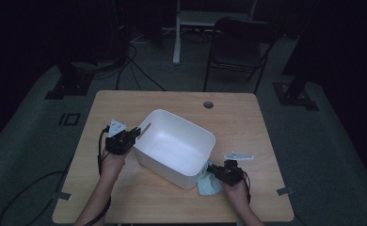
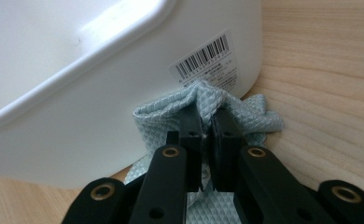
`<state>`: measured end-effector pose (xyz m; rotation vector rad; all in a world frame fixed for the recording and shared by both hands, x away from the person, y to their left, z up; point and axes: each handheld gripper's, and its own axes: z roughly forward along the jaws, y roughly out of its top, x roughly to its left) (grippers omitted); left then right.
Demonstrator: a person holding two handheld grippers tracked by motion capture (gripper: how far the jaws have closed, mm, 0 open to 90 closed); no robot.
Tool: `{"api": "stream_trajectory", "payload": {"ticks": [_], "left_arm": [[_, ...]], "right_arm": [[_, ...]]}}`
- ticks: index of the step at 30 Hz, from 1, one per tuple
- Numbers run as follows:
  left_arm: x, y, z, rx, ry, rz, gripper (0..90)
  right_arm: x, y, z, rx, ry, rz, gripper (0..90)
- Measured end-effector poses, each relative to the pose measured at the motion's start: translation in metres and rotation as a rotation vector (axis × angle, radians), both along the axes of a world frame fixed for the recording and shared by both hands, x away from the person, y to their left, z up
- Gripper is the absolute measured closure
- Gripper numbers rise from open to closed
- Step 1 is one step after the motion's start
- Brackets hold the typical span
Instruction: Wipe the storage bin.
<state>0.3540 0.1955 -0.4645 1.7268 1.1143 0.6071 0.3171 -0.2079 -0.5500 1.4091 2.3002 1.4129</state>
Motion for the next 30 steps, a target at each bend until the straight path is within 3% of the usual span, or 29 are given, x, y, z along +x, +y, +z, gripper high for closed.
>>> {"api": "stream_trajectory", "payload": {"ticks": [2,4,7,9,12,16,20,23,27,30], "left_arm": [[0.0,0.0,0.0,-0.003,0.001,0.004,85.6],[0.0,0.0,0.0,-0.001,0.0,0.007,85.6],[0.0,-0.001,0.0,-0.002,0.003,0.007,85.7],[0.0,0.0,0.0,-0.002,0.003,0.005,85.7],[-0.001,-0.001,0.0,0.002,0.001,0.006,85.8],[-0.001,-0.001,0.0,0.003,0.0,0.01,85.7],[-0.001,-0.002,0.0,0.006,0.001,0.029,85.8],[-0.001,-0.003,0.001,0.009,0.005,0.041,86.0],[-0.001,-0.003,0.001,0.01,0.005,0.033,86.1],[-0.001,-0.003,0.0,0.003,0.005,0.032,86.1]], "right_arm": [[0.0,0.0,0.001,-0.009,-0.001,0.0,85.0],[-0.005,0.0,0.008,0.02,-0.012,0.001,85.0],[-0.015,0.001,0.022,0.045,-0.073,0.021,85.0],[-0.018,0.003,0.026,0.027,-0.103,0.023,85.0],[-0.015,0.001,0.022,0.047,-0.096,0.023,85.0],[-0.01,0.003,0.01,0.017,-0.064,0.021,85.0],[-0.008,0.003,0.005,0.016,-0.036,0.014,85.0],[-0.013,0.004,0.011,0.025,-0.045,0.02,85.0],[-0.023,0.005,0.026,0.051,-0.094,0.04,85.0],[-0.022,0.005,0.022,0.06,-0.098,0.039,85.1]]}}
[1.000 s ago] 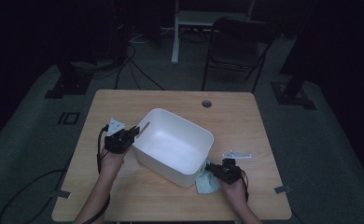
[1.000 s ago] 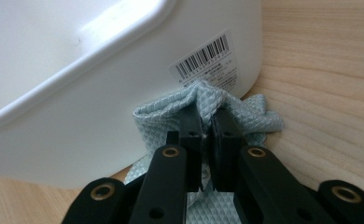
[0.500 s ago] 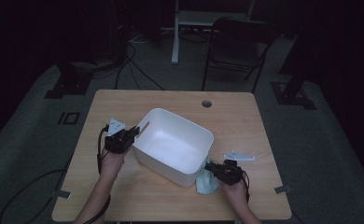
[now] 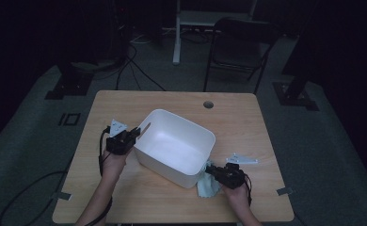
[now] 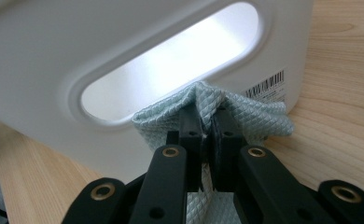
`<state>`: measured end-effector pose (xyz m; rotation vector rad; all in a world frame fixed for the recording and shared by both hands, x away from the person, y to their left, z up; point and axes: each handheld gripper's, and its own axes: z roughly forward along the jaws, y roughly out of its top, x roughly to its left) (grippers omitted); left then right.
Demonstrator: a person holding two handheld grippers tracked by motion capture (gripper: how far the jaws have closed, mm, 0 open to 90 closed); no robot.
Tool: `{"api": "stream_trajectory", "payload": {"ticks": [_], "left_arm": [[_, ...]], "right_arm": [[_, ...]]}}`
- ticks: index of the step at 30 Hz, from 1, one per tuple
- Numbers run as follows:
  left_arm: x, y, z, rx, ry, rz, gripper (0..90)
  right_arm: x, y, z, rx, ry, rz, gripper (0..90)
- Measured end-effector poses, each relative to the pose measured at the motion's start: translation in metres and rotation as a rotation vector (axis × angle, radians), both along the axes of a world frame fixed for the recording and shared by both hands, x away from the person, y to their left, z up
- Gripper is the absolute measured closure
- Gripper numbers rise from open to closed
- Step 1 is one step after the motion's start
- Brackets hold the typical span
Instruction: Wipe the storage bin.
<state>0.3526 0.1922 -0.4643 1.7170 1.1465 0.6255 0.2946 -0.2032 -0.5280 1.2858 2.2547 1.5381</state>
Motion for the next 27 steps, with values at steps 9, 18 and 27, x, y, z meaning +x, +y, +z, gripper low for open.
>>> {"api": "stream_trajectory", "payload": {"ticks": [9,18,27], "left_arm": [[-0.001,-0.002,0.0,-0.002,-0.002,0.027,85.9],[-0.001,-0.002,0.0,-0.004,0.0,0.017,85.9],[-0.002,-0.004,0.0,0.0,-0.001,0.034,85.8]], "right_arm": [[0.004,0.003,-0.014,-0.049,0.065,-0.002,85.0],[-0.01,0.006,-0.004,-0.03,0.009,0.014,85.1],[-0.013,0.006,0.0,-0.016,0.038,0.023,85.0]]}}
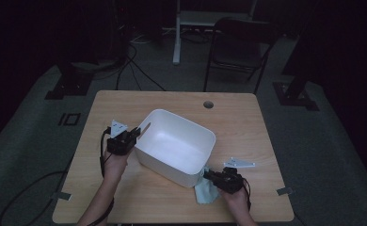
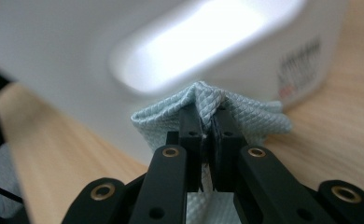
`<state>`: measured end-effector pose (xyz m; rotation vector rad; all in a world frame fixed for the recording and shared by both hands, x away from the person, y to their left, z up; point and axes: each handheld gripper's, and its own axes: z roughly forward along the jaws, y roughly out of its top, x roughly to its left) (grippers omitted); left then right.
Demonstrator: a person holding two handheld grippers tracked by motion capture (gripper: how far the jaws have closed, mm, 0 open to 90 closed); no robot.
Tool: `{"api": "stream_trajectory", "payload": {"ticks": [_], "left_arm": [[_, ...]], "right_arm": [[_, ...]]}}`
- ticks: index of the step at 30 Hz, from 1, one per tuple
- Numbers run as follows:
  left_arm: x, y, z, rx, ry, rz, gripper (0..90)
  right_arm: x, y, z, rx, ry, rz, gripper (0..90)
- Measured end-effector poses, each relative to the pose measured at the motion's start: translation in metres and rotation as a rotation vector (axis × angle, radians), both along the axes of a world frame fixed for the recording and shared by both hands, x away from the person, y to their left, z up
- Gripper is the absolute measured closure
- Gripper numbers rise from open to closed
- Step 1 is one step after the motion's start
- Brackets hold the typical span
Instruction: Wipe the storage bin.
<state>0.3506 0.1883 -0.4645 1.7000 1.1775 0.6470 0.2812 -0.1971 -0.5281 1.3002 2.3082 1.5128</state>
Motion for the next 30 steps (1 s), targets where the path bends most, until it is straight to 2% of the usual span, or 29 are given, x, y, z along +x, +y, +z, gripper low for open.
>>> {"api": "stream_trajectory", "payload": {"ticks": [2,4,6,8,9,11,13,17,22,24,25,27,30], "left_arm": [[0.0,0.0,0.0,-0.001,-0.001,0.001,85.9],[-0.001,-0.001,0.0,0.0,-0.001,0.002,85.8],[-0.001,-0.001,0.0,0.005,-0.001,0.001,85.7],[-0.001,-0.001,0.0,0.003,-0.002,0.001,85.7],[-0.001,-0.001,0.0,0.004,-0.002,0.001,85.6],[-0.001,-0.001,0.0,0.005,-0.002,0.004,85.6],[-0.001,-0.001,0.0,0.005,-0.002,0.003,85.6],[-0.001,-0.002,0.0,0.007,0.0,0.003,85.5],[-0.001,-0.002,0.0,0.008,0.001,0.001,85.5],[-0.001,-0.001,0.0,0.01,0.001,-0.005,85.5],[0.0,-0.001,0.0,0.007,0.004,-0.007,85.5],[0.0,0.0,0.0,0.004,0.006,-0.015,85.5],[0.0,-0.001,0.001,0.011,0.003,-0.017,85.6]], "right_arm": [[-0.008,0.0,0.008,0.021,-0.036,0.002,85.0],[-0.011,0.002,0.007,0.011,-0.051,-0.001,85.0],[-0.009,0.004,0.001,0.001,-0.038,-0.01,85.1],[-0.005,0.006,-0.006,-0.044,-0.024,-0.016,85.0],[-0.003,0.007,-0.011,-0.06,-0.003,-0.017,85.1],[0.001,0.007,-0.02,-0.07,0.032,-0.018,85.1],[0.001,0.008,-0.018,-0.072,0.043,-0.019,85.0],[-0.01,0.005,-0.001,-0.022,-0.003,-0.001,85.0],[-0.03,0.004,0.03,0.075,-0.115,0.011,85.0],[-0.038,0.005,0.043,0.098,-0.179,0.018,85.0],[-0.04,0.006,0.046,0.095,-0.197,0.019,84.9],[-0.043,0.008,0.049,0.094,-0.213,0.017,84.9],[-0.041,0.007,0.044,0.116,-0.197,0.025,84.8]]}}
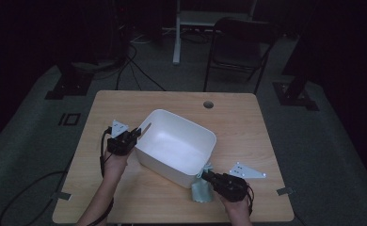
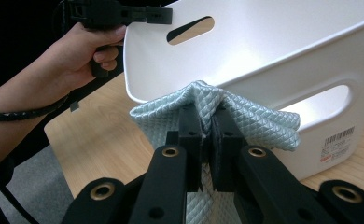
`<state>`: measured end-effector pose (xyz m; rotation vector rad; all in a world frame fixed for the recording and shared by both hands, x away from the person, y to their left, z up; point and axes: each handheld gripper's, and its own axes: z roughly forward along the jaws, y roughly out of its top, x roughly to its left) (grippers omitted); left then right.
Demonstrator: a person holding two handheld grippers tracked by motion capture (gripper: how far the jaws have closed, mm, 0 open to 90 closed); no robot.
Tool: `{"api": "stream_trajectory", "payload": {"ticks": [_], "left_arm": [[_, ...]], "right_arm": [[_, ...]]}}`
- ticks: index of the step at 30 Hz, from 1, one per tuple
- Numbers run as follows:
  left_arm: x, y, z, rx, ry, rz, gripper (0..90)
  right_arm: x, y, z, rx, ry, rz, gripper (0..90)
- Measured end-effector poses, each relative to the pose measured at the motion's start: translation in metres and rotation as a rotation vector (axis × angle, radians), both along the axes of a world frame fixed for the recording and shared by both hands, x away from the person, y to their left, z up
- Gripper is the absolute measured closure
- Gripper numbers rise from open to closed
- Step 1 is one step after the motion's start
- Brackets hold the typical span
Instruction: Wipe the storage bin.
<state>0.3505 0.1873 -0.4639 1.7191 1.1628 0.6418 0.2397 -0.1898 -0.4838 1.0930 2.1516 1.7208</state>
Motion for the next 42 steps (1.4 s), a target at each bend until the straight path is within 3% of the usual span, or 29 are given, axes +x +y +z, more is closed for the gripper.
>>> {"api": "stream_trajectory", "payload": {"ticks": [6,14,22,24,27,31,37,39,42], "left_arm": [[-0.001,0.0,0.0,0.006,0.0,-0.004,85.7],[-0.001,-0.001,0.0,0.01,0.0,0.002,85.6],[-0.001,0.0,0.0,0.008,-0.001,0.003,85.4],[-0.001,0.0,0.0,0.008,-0.001,0.002,85.3],[-0.001,0.0,0.0,0.008,-0.002,0.002,85.2],[-0.001,0.0,0.0,0.006,-0.003,0.002,85.3],[0.0,0.0,0.001,0.016,0.005,-0.004,85.4],[0.0,0.001,0.001,0.014,0.005,-0.011,85.4],[0.0,0.001,0.001,0.016,0.007,-0.015,85.4]], "right_arm": [[0.0,0.003,-0.01,-0.045,-0.001,-0.021,84.9],[0.006,0.005,-0.029,-0.094,0.053,-0.03,84.9],[0.024,0.006,-0.064,-0.172,0.184,-0.042,84.9],[0.028,0.006,-0.07,-0.176,0.226,-0.039,84.9],[0.03,0.006,-0.069,-0.175,0.247,-0.037,84.9],[0.026,0.002,-0.055,-0.133,0.203,-0.028,84.9],[0.016,-0.009,-0.014,-0.012,0.049,-0.02,84.8],[0.013,-0.01,-0.003,0.002,0.009,-0.014,84.8],[0.013,-0.008,0.0,-0.004,-0.011,-0.015,84.7]]}}
